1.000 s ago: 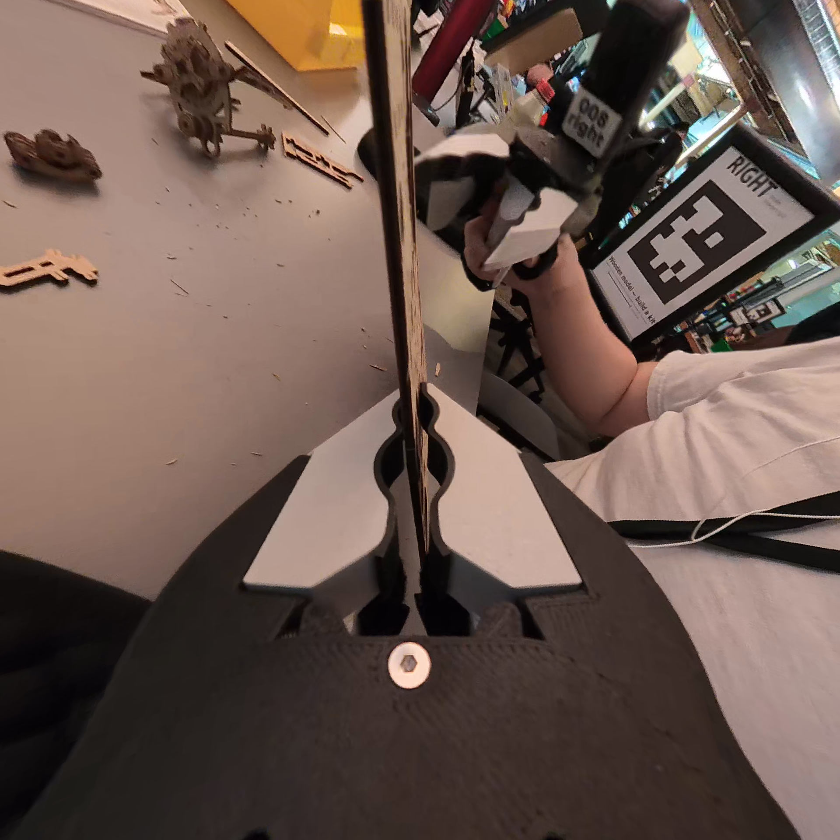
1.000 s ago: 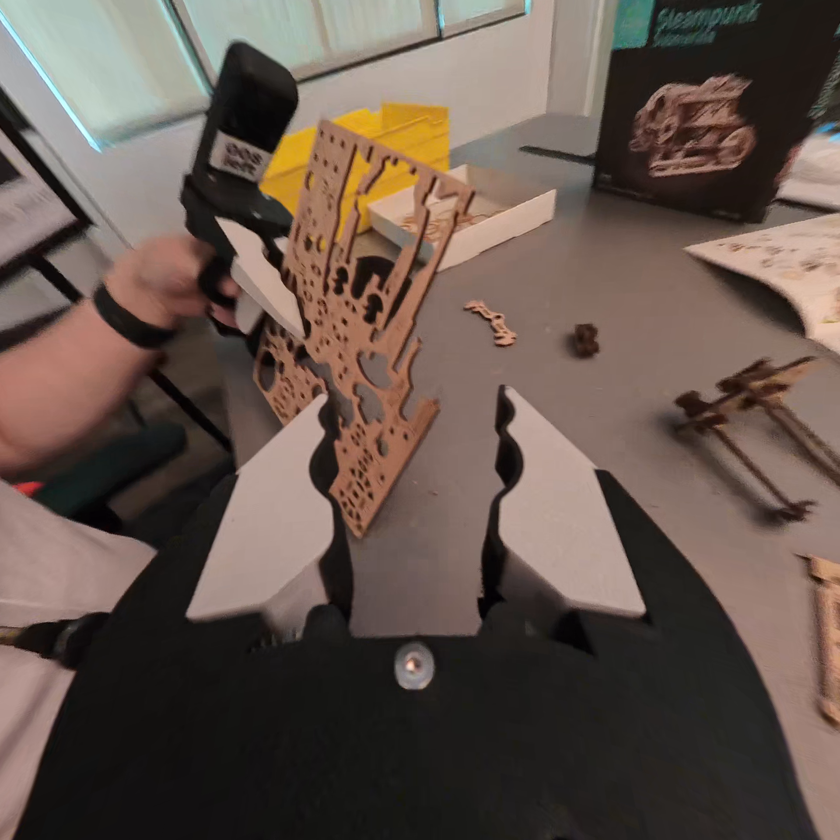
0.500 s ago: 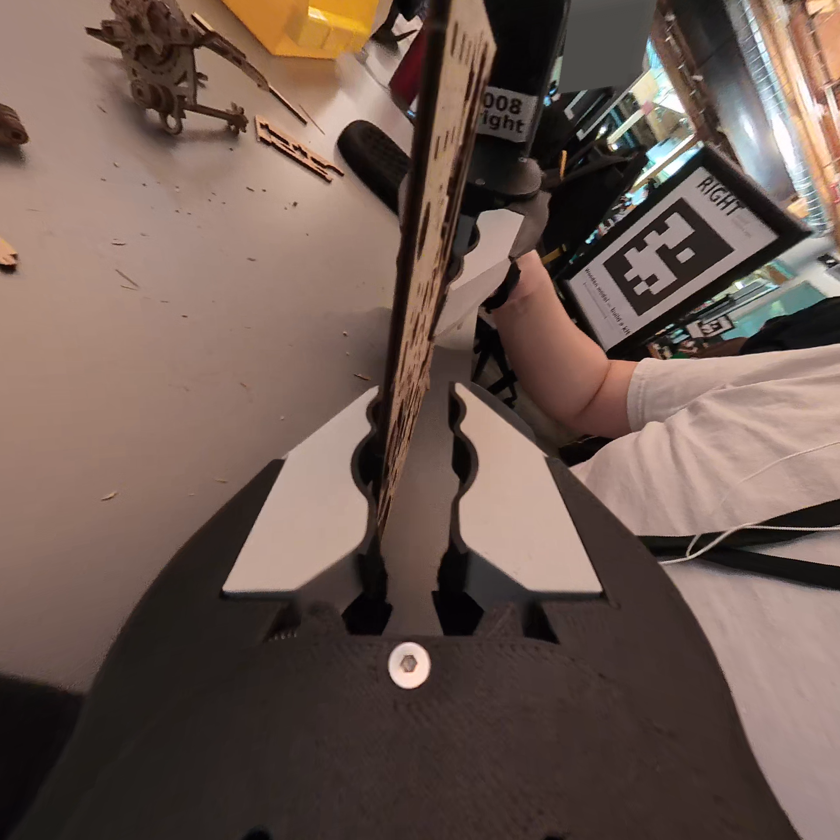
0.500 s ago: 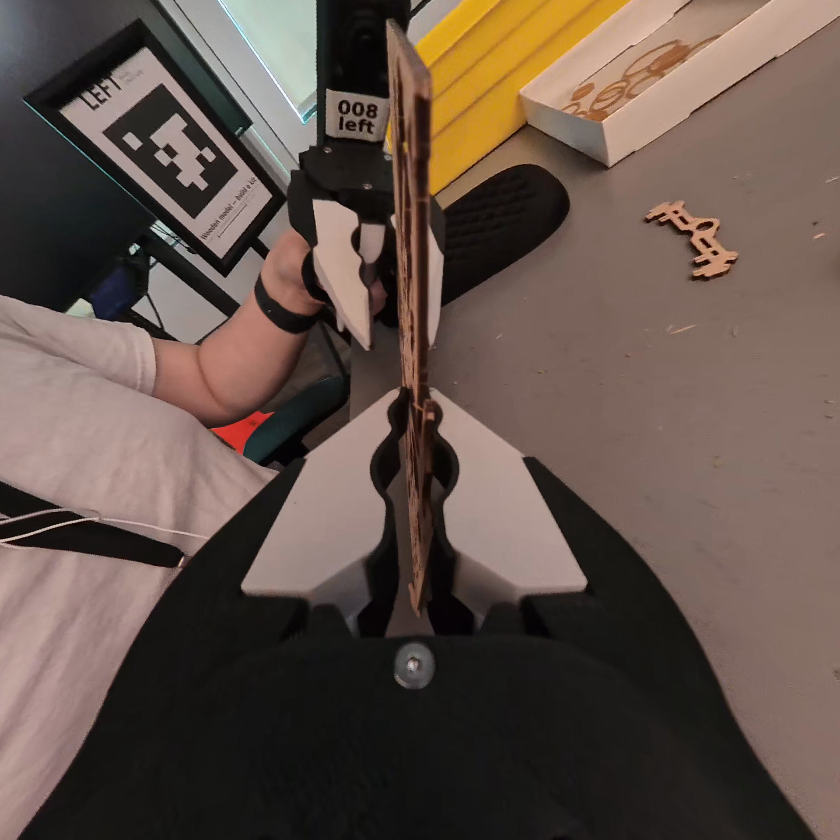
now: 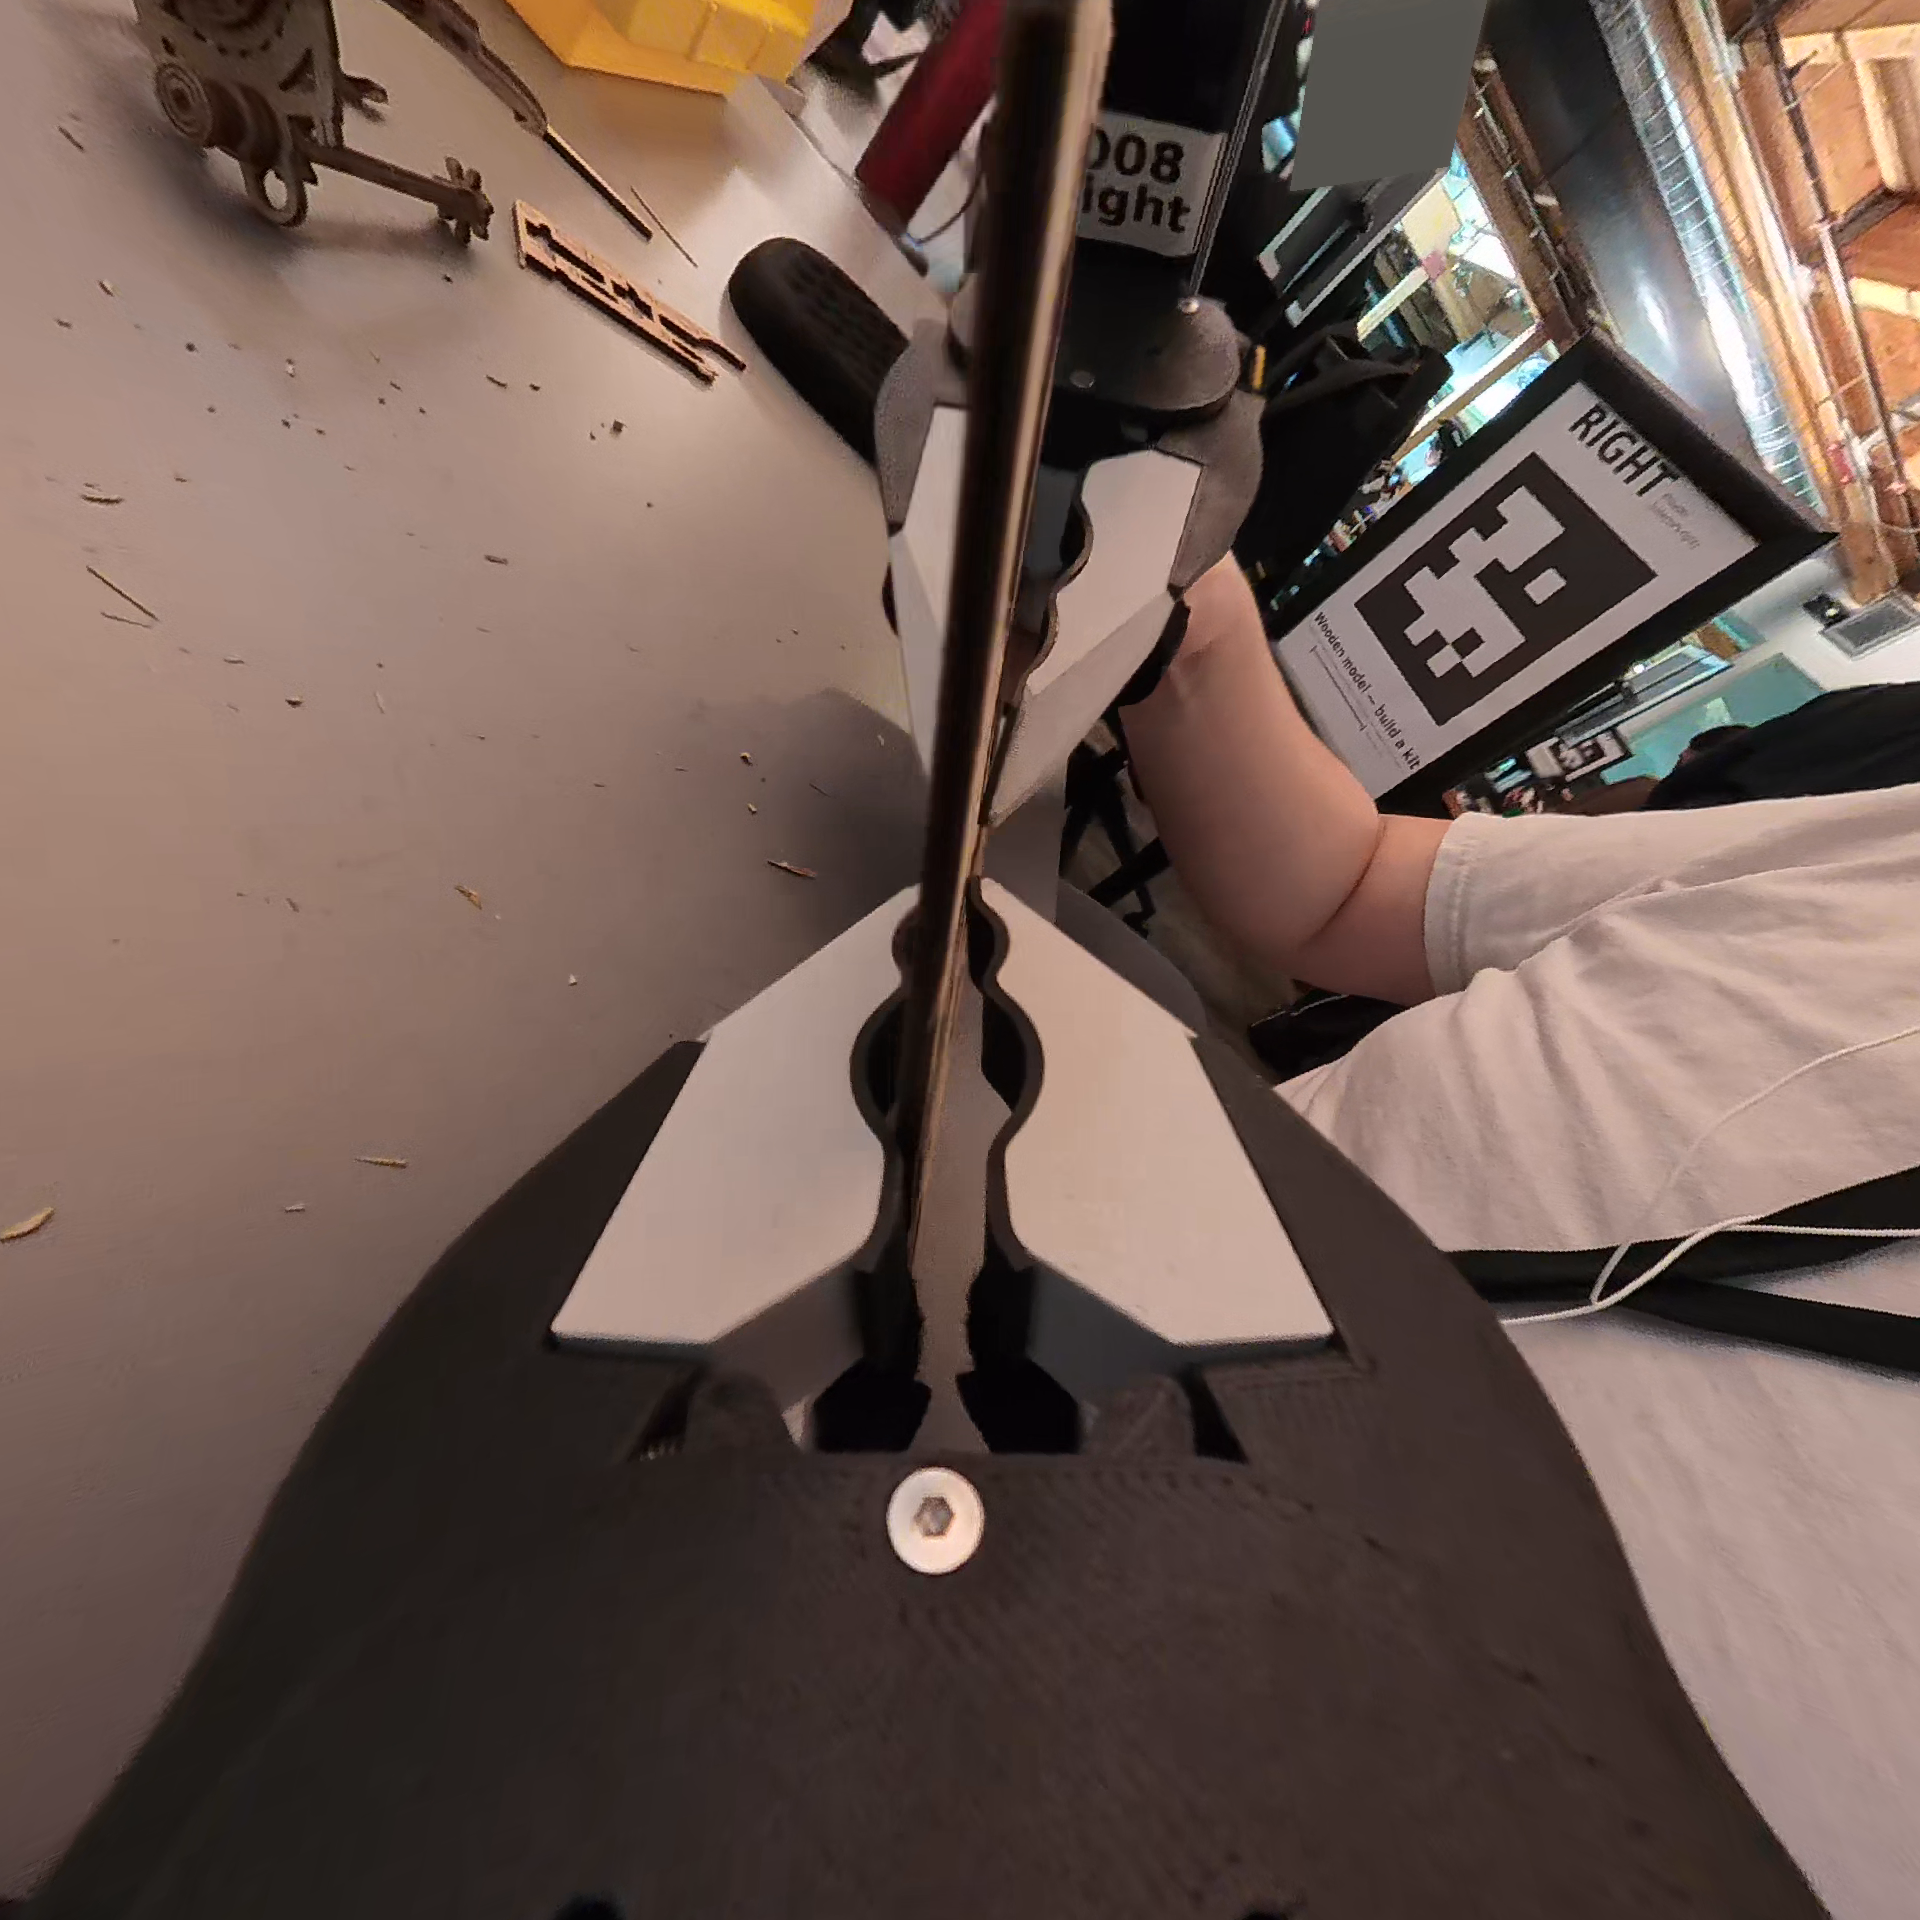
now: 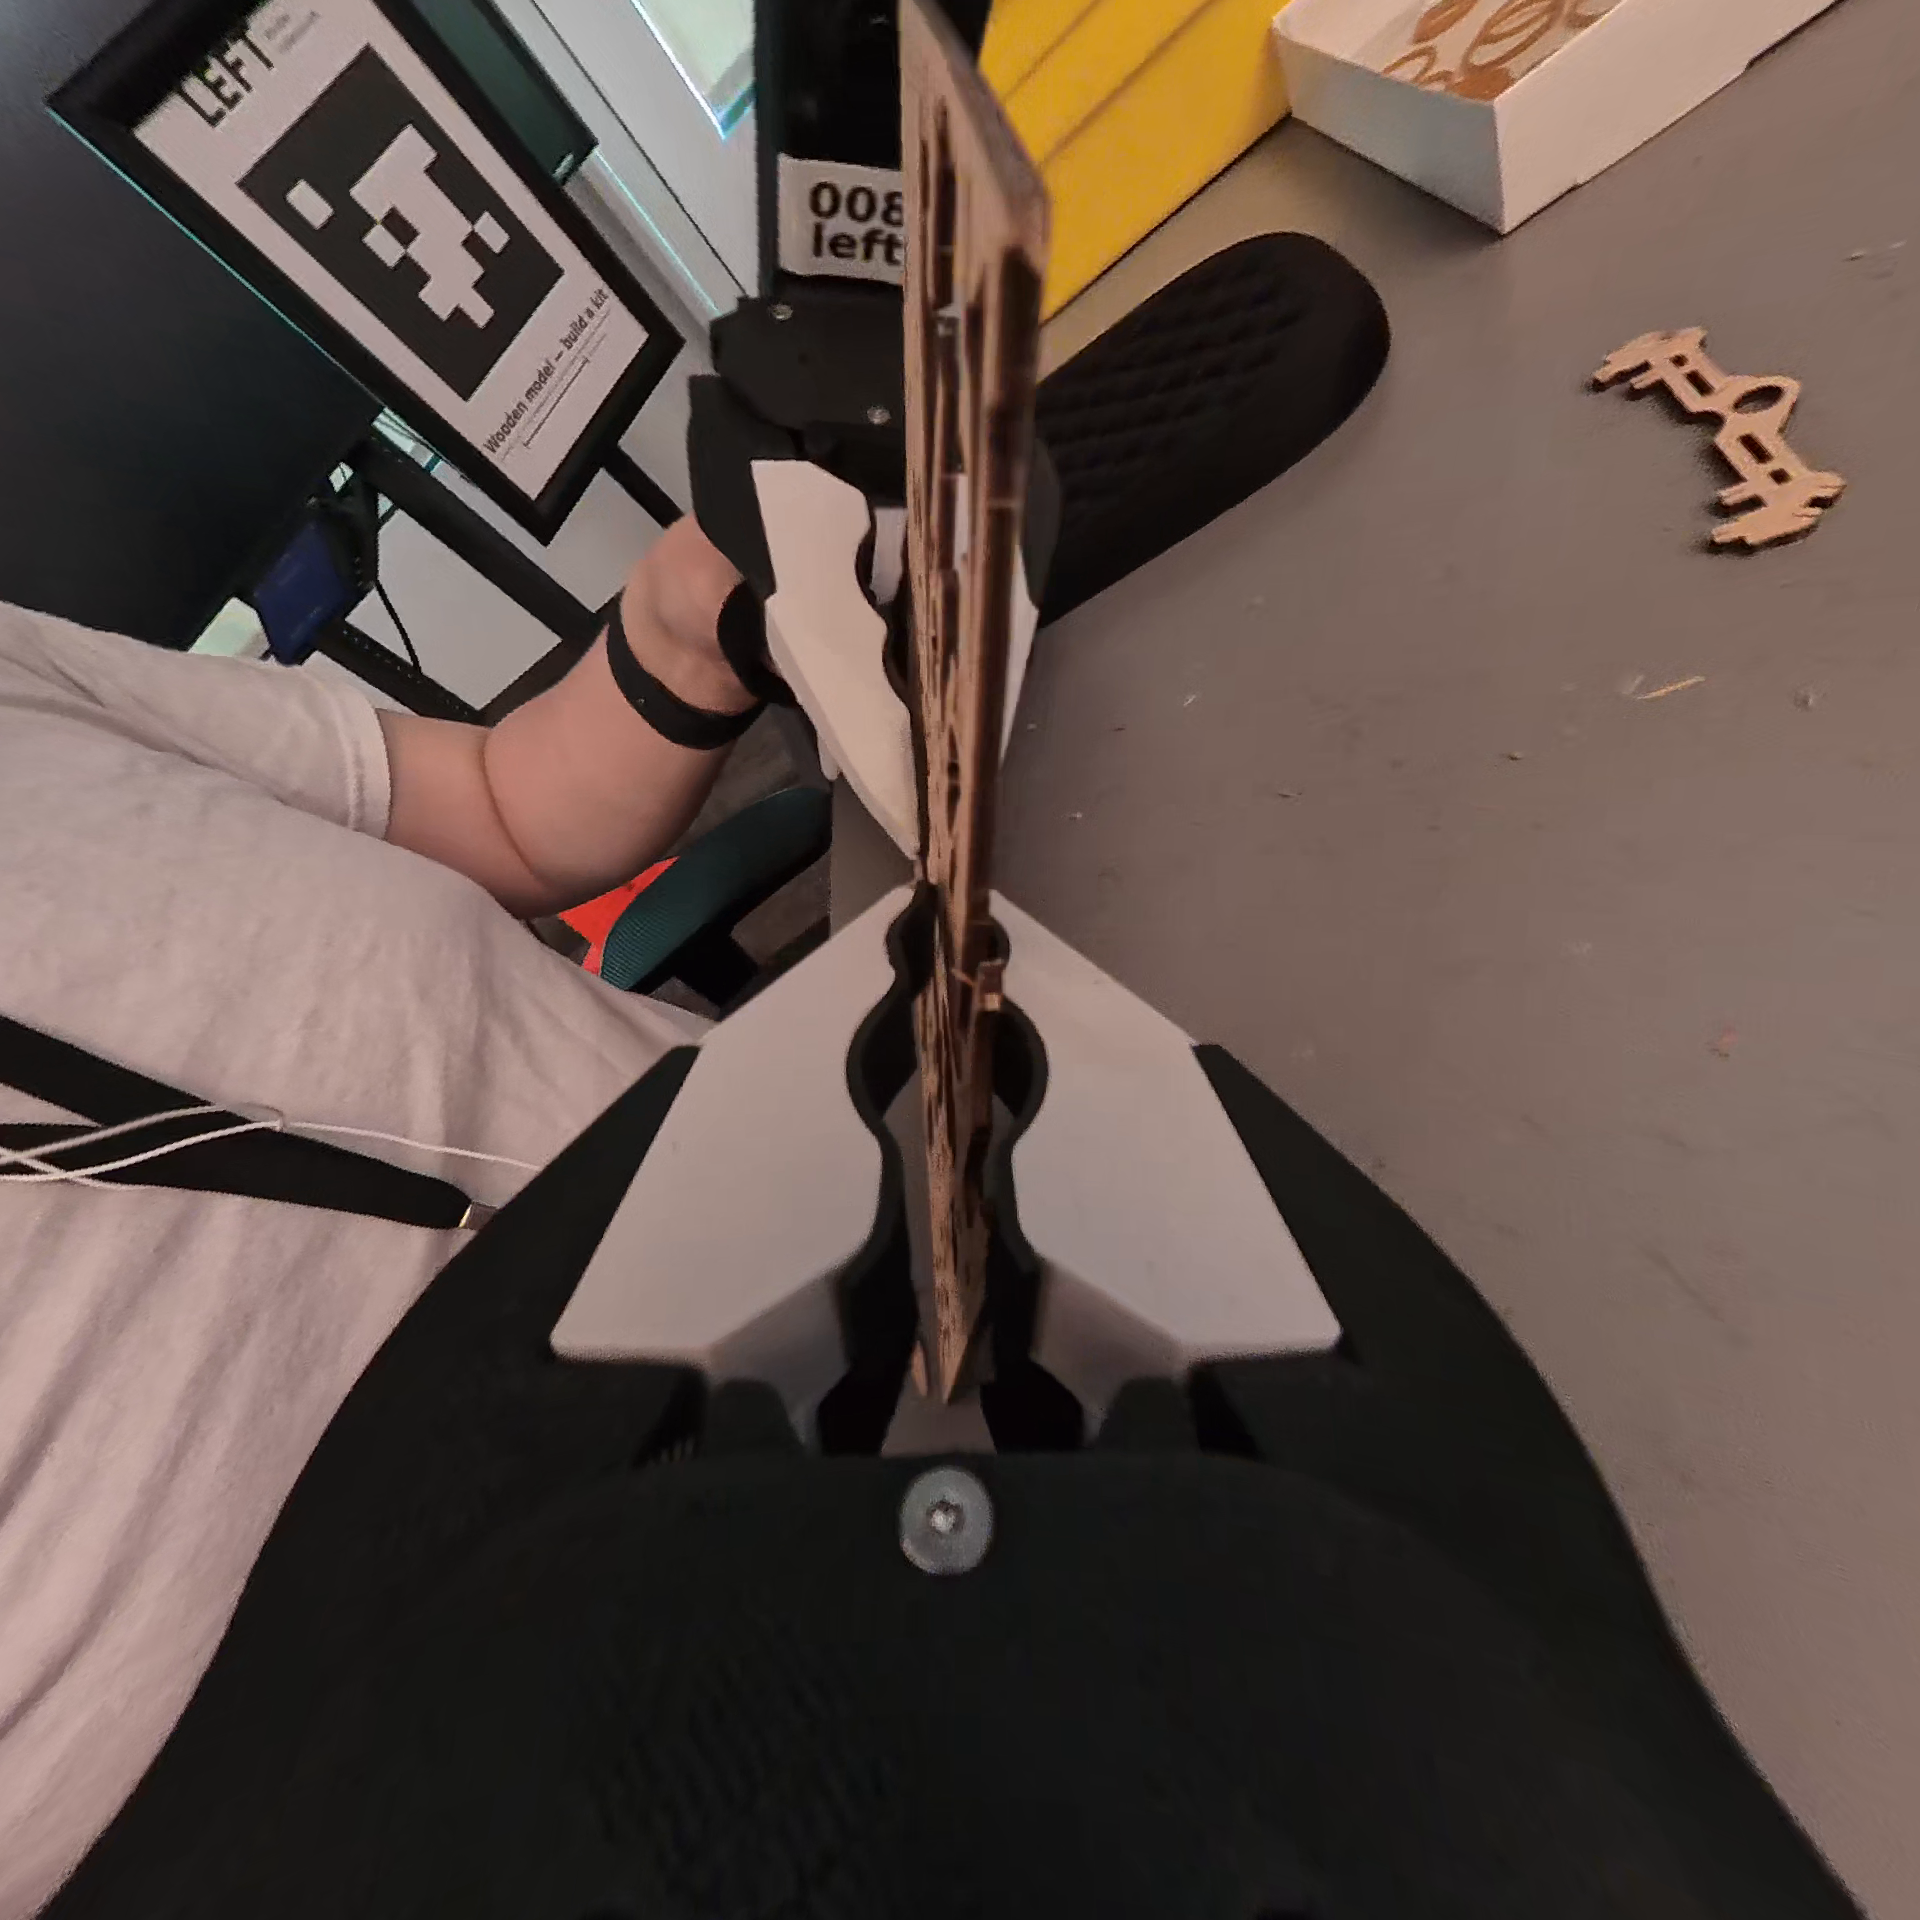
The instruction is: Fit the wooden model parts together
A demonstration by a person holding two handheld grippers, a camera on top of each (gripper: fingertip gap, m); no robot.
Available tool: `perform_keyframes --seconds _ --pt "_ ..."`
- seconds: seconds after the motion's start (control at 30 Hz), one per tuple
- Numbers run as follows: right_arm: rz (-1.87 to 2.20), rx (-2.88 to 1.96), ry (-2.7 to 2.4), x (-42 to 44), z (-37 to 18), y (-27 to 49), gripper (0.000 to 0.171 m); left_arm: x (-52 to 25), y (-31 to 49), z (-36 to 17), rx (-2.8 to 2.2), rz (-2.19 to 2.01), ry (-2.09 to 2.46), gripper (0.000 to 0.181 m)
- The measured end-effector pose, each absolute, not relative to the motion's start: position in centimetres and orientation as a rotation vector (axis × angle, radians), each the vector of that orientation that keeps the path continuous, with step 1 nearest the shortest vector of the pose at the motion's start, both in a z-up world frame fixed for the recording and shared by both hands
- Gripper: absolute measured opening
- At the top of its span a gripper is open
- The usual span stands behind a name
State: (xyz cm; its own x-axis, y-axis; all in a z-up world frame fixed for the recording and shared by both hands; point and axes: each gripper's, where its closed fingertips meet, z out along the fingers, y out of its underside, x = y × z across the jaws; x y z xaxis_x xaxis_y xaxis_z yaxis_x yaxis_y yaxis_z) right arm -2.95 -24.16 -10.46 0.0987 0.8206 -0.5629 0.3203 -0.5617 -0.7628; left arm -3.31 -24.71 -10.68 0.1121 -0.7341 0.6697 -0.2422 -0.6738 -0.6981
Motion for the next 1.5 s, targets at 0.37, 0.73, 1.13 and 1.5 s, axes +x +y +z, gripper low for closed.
perform_keyframes --seconds 0.37,0.73,1.13,1.5 --pt "1.559 -2.019 -1.105 -2.9 -11.1 -24.6 0.002 -3.0 -24.6 -10.5 -1.957 -1.599 0.909 0.002" --pt "1.432 -2.131 -1.165 -2.8 -12.4 -23.9 0.013 -3.2 -24.4 -11.3 -2.024 -1.585 0.87 0.001" --pt "0.883 -2.196 -1.066 -0.6 -12.4 -21.3 0.07 -3.5 -24.2 -11.4 -2.043 -1.612 0.798 0.001" --pt "0.96 -2.206 -1.075 -2.2 -12.8 -22.1 0.05 -3.6 -24.3 -11.4 -2.037 -1.636 0.791 0.001"
